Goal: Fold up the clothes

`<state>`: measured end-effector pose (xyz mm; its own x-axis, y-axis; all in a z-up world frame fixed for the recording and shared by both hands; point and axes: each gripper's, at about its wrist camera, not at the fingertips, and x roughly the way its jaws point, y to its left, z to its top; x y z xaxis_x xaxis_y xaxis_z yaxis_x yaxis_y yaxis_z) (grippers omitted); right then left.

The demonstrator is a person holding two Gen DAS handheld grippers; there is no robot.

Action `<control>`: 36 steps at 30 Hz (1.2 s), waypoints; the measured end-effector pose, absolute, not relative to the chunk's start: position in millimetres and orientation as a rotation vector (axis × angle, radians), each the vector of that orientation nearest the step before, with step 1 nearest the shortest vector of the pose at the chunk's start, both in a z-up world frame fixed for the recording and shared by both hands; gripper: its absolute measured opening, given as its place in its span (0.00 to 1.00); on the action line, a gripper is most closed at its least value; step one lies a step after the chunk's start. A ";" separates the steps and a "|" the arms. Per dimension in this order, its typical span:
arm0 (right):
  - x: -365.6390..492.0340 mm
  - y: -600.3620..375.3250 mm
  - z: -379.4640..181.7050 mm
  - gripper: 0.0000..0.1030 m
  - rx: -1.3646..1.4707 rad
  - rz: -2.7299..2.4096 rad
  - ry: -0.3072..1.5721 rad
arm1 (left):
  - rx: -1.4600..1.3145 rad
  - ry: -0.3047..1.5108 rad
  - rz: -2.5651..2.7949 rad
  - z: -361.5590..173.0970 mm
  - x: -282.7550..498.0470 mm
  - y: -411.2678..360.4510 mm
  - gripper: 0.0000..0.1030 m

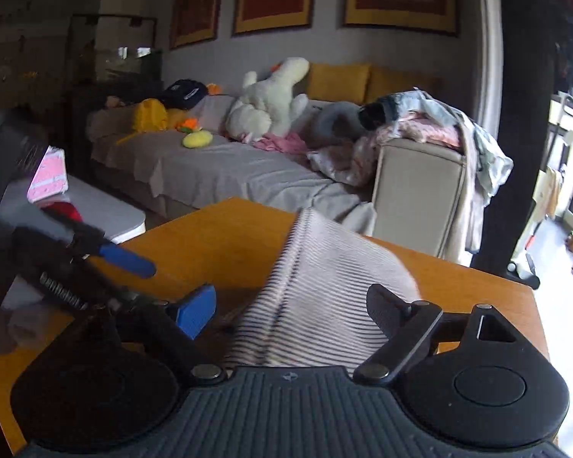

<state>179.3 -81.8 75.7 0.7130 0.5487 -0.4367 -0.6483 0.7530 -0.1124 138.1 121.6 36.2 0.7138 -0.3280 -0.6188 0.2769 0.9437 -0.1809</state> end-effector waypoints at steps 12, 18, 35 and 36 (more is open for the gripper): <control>196.6 -100.0 55.0 0.44 -0.180 0.624 0.433 | -0.102 0.681 -0.231 46.9 140.5 130.4 0.87; 212.1 -144.6 86.0 0.28 0.005 0.642 0.446 | -0.235 0.745 -0.443 31.0 145.3 110.3 0.61; 191.1 -114.1 50.3 0.32 -0.010 0.765 0.541 | 0.019 0.771 -0.559 14.2 125.1 70.7 0.70; 189.1 -113.1 49.4 0.36 -0.012 0.762 0.533 | 0.042 0.771 -0.542 15.8 120.1 77.7 0.72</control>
